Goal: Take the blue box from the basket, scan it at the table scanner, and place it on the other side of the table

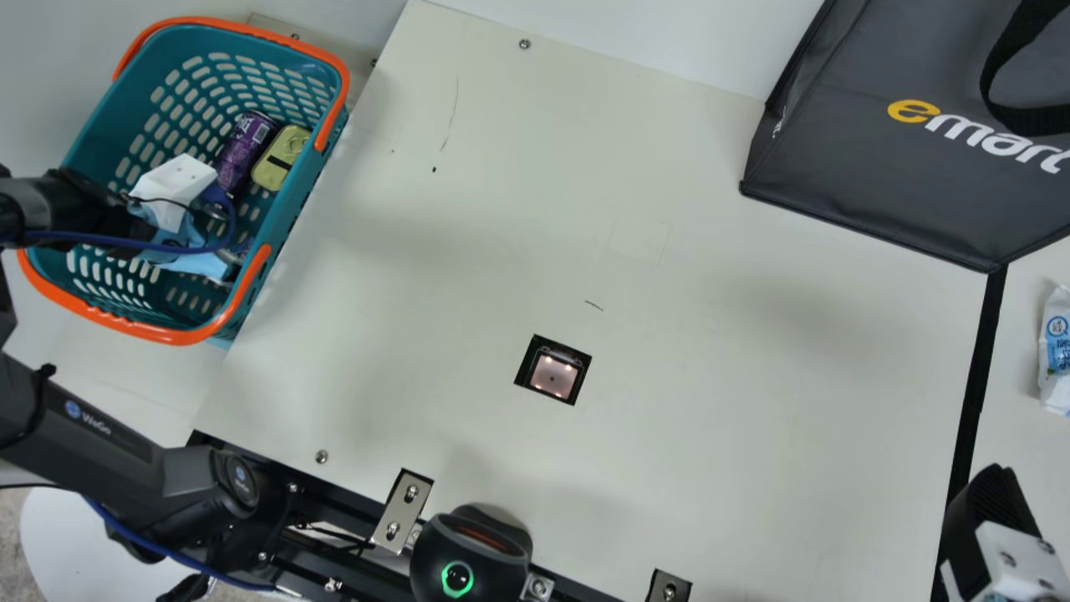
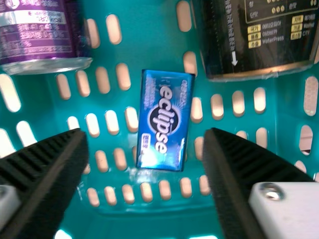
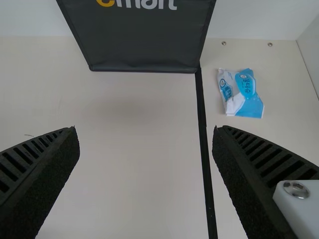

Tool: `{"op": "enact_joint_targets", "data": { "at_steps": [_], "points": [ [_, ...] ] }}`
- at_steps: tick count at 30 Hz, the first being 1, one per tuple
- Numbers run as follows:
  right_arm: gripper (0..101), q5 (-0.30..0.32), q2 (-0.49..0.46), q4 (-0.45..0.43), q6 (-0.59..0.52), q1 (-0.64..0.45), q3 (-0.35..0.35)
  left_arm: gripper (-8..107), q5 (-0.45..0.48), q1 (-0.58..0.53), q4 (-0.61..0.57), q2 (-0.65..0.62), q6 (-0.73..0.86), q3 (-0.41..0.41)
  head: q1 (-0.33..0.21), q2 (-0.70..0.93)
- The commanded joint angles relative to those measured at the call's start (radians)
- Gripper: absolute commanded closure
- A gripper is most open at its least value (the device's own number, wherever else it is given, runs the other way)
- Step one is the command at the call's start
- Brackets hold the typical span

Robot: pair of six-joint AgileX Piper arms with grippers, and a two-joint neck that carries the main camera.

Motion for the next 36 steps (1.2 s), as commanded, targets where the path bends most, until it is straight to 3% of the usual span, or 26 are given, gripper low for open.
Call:
{"op": "enact_joint_targets", "data": {
  "at_steps": [1,4,36],
  "points": [
    [6,0.0,0.0,0.0,0.0,0.0,0.0,17,-0.003,-0.004,-0.003,0.009,-0.007,-0.004,-0.024,0.002],
    [6,0.0,0.0,0.0,0.0,0.0,0.0,9,-0.008,-0.013,-0.005,0.024,-0.019,-0.009,-0.024,0.002],
    [6,0.002,0.0,0.001,0.0,0.0,0.0,9,-0.034,-0.039,0.02,0.127,-0.093,-0.04,-0.024,0.002]
  ]
}}
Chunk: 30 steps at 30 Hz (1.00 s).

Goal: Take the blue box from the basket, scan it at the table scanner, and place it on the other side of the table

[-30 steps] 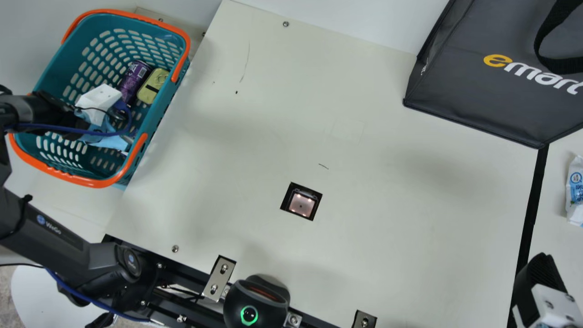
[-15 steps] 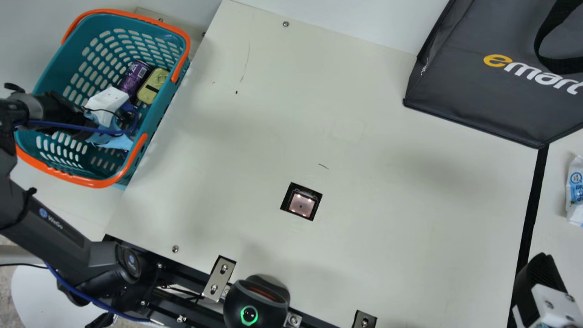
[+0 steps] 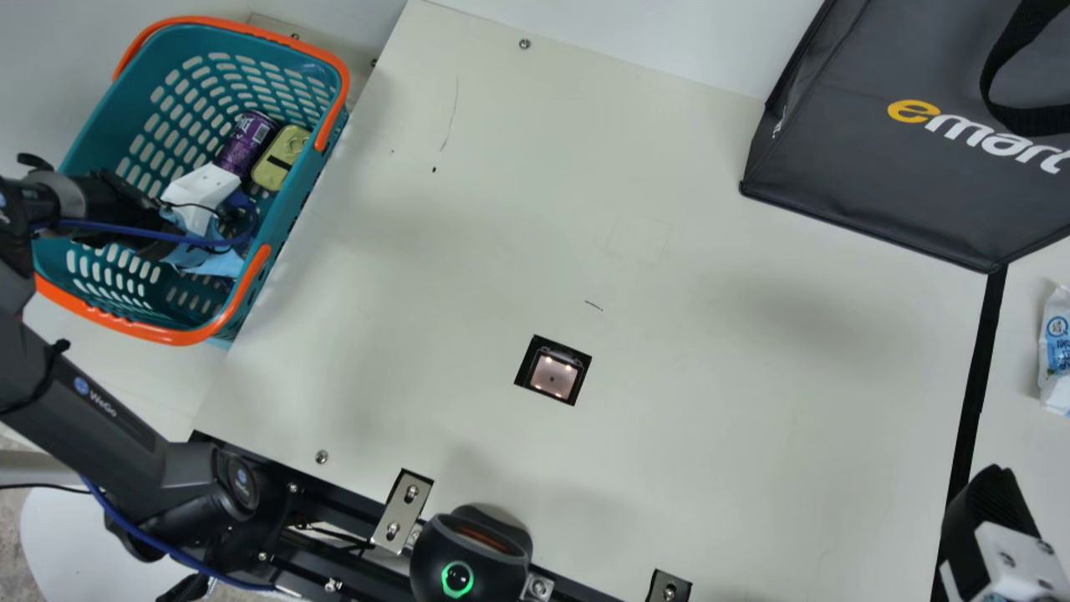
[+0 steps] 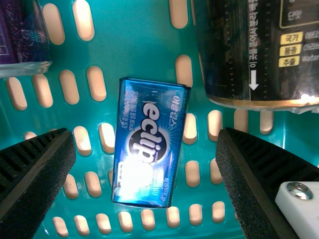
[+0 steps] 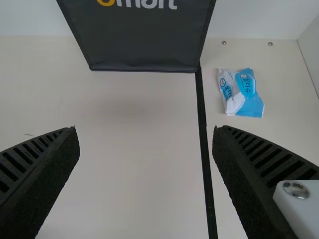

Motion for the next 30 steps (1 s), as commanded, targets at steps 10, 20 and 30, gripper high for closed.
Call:
{"op": "enact_joint_targets", "data": {
  "at_steps": [10,20,30],
  "points": [
    [6,0.0,0.0,0.0,0.0,0.0,0.0,62,-0.006,0.001,0.009,0.01,-0.001,-0.001,-0.024,0.002],
    [6,0.0,0.0,0.0,0.0,0.0,0.0,107,-0.017,0.006,0.015,0.017,0.002,0.002,-0.024,0.002],
    [6,-0.002,0.0,0.0,0.0,0.0,0.0,107,-0.012,0.015,0.019,-0.013,0.007,0.012,-0.024,0.002]
  ]
}}
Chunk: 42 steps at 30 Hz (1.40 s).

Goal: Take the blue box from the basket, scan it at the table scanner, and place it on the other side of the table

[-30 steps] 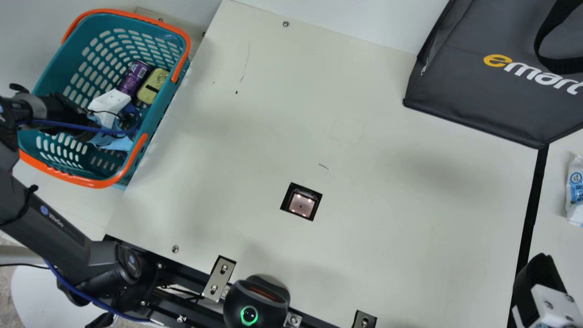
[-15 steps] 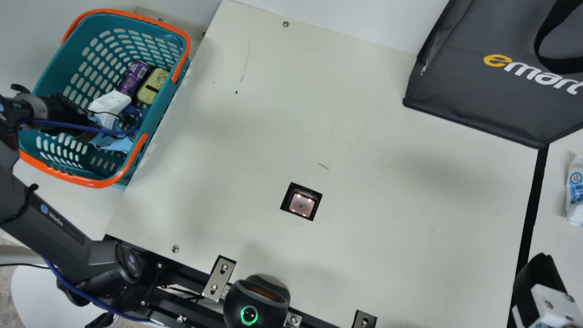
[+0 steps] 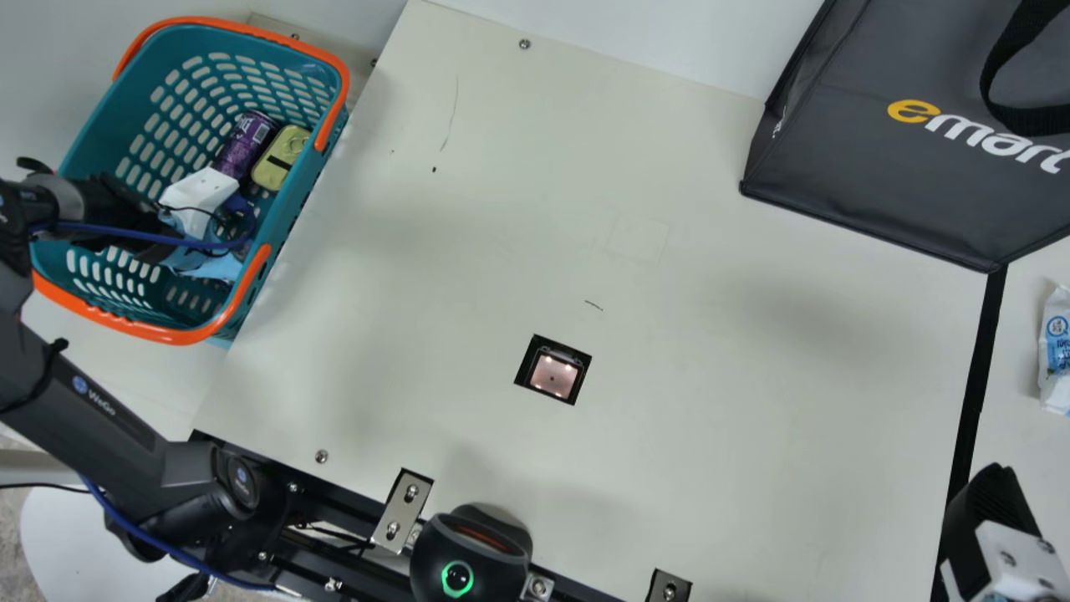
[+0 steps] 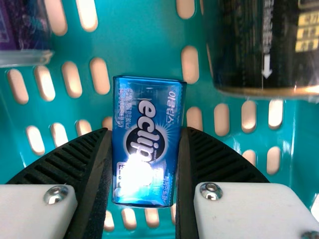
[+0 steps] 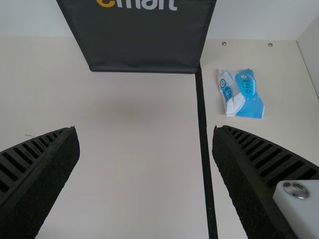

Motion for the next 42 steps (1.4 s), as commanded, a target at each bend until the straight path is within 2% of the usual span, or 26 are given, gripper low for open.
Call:
{"op": "enact_joint_targets", "data": {
  "at_steps": [1,26,42],
  "points": [
    [6,0.0,0.0,0.0,0.0,0.0,0.0,107,0.006,0.003,0.0,-0.014,0.0,0.002,-0.026,0.002],
    [6,0.0,0.0,0.0,0.0,0.0,0.0,107,0.07,0.033,0.046,-0.148,-0.116,0.001,-0.026,0.002],
    [6,0.001,0.0,0.0,0.0,0.0,0.0,107,0.201,0.007,0.074,-0.338,-0.396,-0.021,-0.026,0.002]
  ]
}}
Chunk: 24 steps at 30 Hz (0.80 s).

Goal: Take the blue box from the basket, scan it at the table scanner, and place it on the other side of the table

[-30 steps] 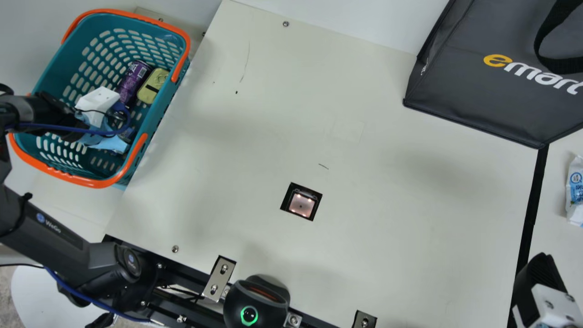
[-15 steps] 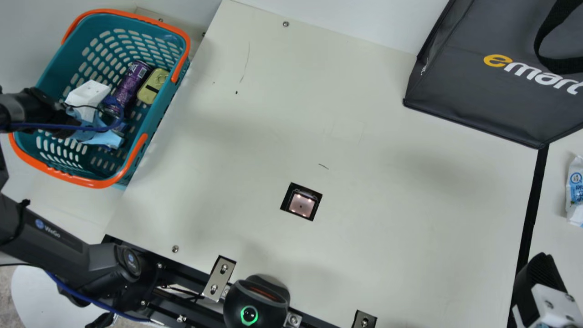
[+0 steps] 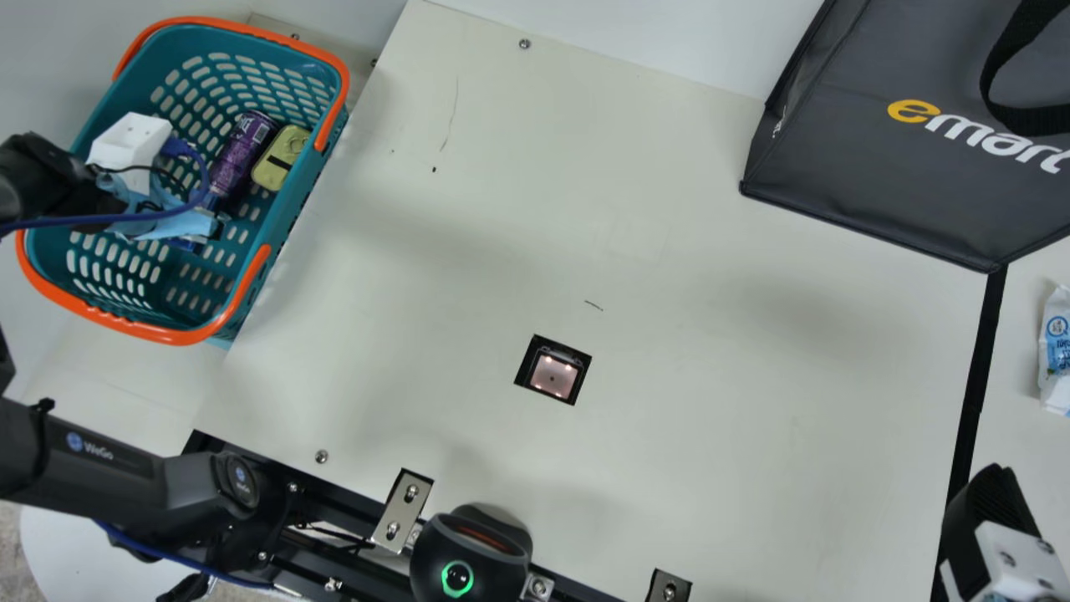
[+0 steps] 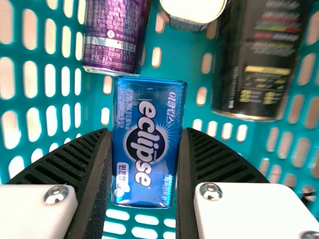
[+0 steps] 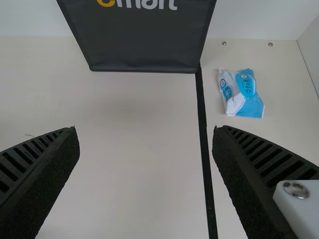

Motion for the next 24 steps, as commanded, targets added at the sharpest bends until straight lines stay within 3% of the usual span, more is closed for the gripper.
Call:
{"op": "enact_joint_targets", "data": {
  "at_steps": [1,24],
  "points": [
    [6,0.0,0.0,0.0,0.0,0.0,0.0,107,0.024,-0.003,0.008,-0.036,-0.062,-0.004,-0.024,0.002],
    [6,0.0,0.0,0.0,0.0,0.0,0.0,107,0.269,-0.126,0.053,-0.396,-0.417,-0.083,-0.024,0.002]
  ]
}}
